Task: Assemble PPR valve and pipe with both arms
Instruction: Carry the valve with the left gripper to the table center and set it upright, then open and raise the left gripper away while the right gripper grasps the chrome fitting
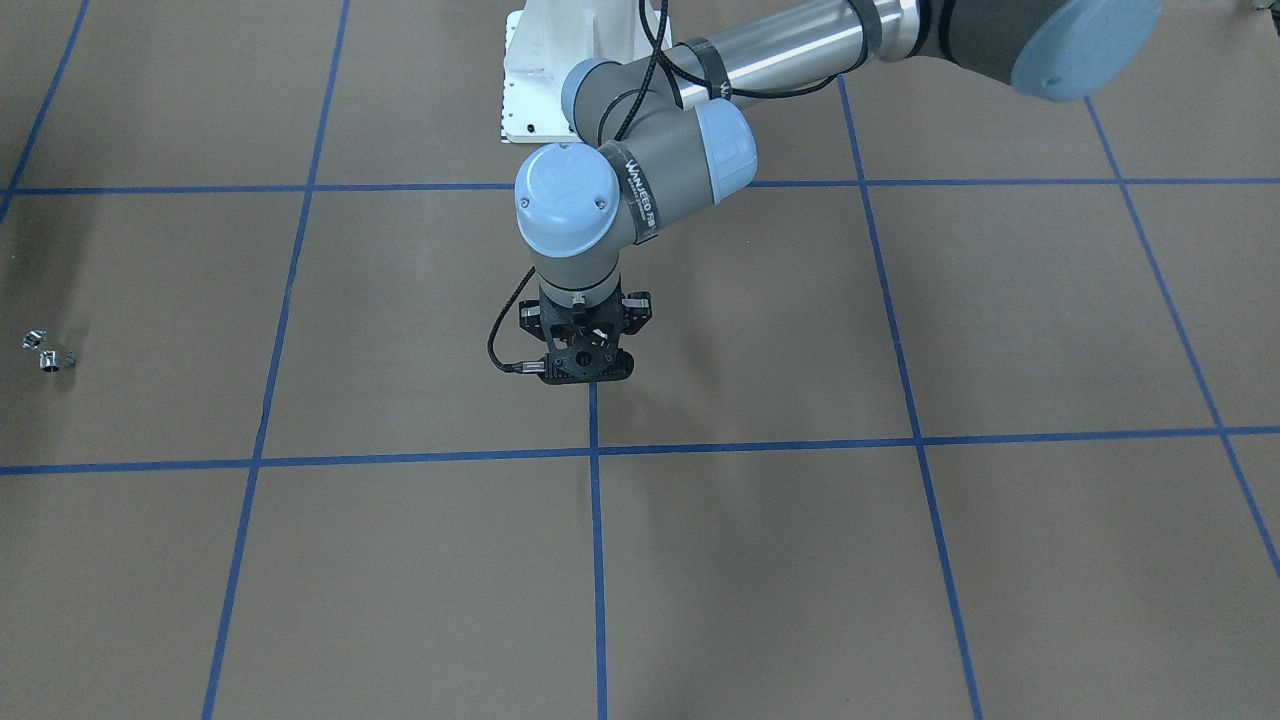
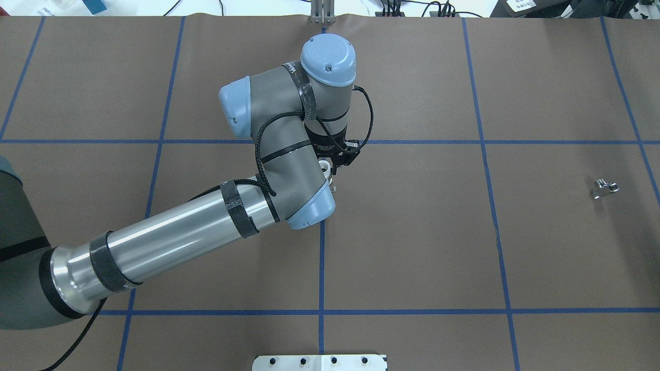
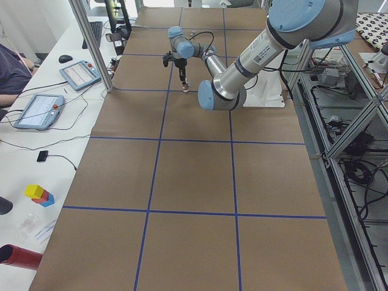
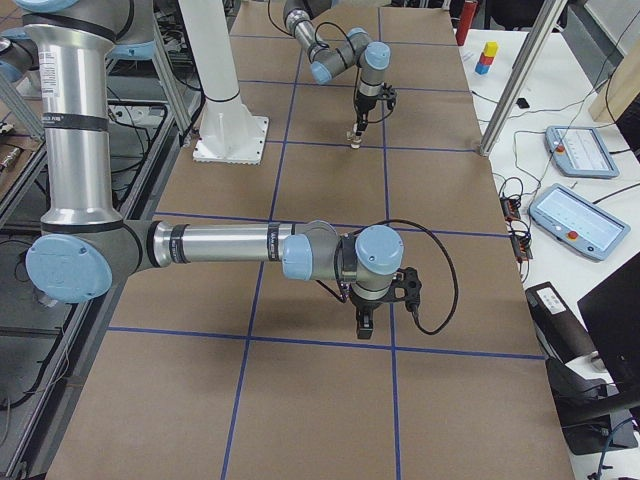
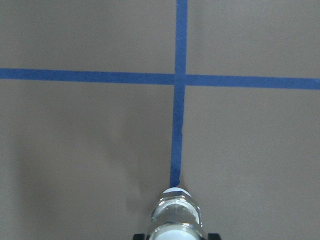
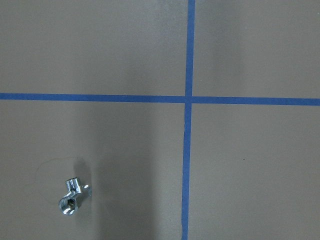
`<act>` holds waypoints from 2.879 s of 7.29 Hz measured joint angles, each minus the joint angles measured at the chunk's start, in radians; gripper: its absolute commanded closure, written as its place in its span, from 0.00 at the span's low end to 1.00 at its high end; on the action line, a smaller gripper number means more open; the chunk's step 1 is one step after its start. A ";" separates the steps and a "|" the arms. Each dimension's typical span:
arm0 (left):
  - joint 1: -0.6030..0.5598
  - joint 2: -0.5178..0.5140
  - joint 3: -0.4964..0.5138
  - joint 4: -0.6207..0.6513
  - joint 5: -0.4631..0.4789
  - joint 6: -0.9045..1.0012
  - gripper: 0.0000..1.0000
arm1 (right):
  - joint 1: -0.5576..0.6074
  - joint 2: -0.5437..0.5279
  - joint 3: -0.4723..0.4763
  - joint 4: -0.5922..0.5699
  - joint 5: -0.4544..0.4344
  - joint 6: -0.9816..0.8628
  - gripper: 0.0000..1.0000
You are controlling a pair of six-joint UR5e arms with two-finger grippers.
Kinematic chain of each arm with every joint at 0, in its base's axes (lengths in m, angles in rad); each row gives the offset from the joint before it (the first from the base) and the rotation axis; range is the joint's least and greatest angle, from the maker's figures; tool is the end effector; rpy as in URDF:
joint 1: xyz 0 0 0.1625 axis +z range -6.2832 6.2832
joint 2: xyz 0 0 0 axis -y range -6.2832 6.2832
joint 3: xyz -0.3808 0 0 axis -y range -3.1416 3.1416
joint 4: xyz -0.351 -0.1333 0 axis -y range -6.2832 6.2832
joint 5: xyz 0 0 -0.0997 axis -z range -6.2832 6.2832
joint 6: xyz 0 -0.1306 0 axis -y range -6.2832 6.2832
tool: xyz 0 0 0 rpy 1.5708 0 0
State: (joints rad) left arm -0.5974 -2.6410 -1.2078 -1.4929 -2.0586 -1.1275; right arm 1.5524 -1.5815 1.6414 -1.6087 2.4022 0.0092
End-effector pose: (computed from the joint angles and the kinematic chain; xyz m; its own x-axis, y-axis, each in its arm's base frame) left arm 0.5791 -0.4811 0.1518 0.7191 -0.0310 -0.6942 -0.0439 0.9950 -0.0898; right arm 0.0286 -0.4485 0.6081 0.6736 -0.0194 0.7389 0.0122 0.9998 0.0152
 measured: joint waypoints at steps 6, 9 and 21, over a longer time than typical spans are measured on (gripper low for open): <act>0.012 0.002 -0.009 -0.001 0.042 -0.004 0.01 | 0.000 0.000 -0.001 0.000 0.002 0.000 0.01; -0.028 0.093 -0.177 0.010 0.043 0.000 0.01 | -0.024 0.038 0.017 0.000 -0.020 -0.003 0.01; -0.256 0.747 -0.805 0.089 0.030 0.389 0.01 | -0.436 0.004 -0.041 0.320 -0.141 0.212 0.13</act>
State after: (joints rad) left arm -0.8533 -1.8943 -2.0133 -1.4037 -2.0283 -0.7383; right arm 1.1164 -1.5771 1.6002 -1.2887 2.2609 0.2209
